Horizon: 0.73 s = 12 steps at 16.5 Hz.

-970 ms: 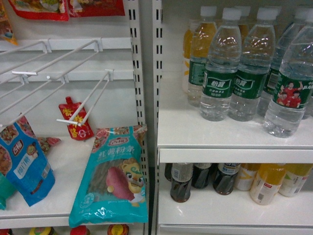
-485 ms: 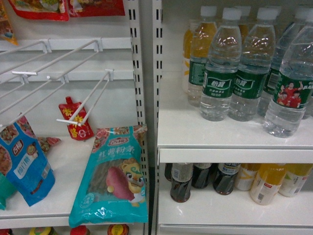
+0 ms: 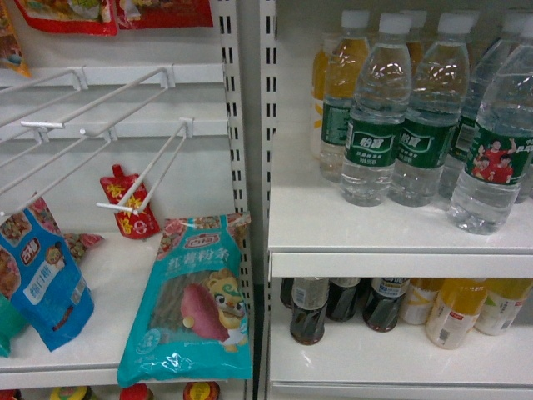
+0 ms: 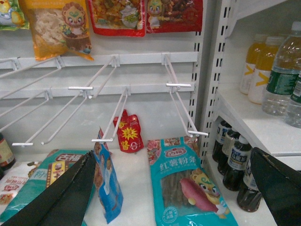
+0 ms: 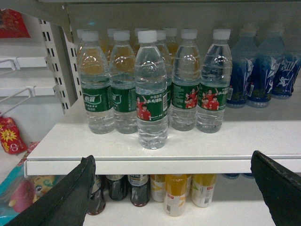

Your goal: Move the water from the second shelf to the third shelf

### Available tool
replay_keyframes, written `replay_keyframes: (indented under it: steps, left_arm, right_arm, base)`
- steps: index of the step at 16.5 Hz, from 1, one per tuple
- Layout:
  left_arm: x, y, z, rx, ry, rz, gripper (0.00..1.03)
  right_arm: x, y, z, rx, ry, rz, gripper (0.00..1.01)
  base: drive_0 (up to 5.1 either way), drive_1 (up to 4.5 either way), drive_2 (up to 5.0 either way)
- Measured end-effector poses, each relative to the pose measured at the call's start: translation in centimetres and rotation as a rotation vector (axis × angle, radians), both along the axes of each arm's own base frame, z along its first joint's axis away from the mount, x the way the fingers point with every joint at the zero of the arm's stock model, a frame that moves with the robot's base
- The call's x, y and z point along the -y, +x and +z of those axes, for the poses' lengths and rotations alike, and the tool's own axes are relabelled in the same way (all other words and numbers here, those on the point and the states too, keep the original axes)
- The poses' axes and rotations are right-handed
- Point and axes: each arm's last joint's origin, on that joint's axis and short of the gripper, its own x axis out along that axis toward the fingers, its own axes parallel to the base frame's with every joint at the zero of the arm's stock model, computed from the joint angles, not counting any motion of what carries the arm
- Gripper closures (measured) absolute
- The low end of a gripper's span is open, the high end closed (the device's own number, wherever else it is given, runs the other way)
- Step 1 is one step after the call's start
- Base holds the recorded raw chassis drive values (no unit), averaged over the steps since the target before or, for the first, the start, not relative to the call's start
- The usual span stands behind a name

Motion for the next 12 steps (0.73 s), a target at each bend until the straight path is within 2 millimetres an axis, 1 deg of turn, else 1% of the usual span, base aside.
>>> replay_keyframes:
  steps: [12]
  left_arm:
    - [0.0,0.0,-0.01,-0.001,0.0,0.0,0.05]
  right_arm:
    - [0.0,0.0,0.0,0.0,0.0,0.0,0.03]
  base:
    - [0.0,0.0,0.0]
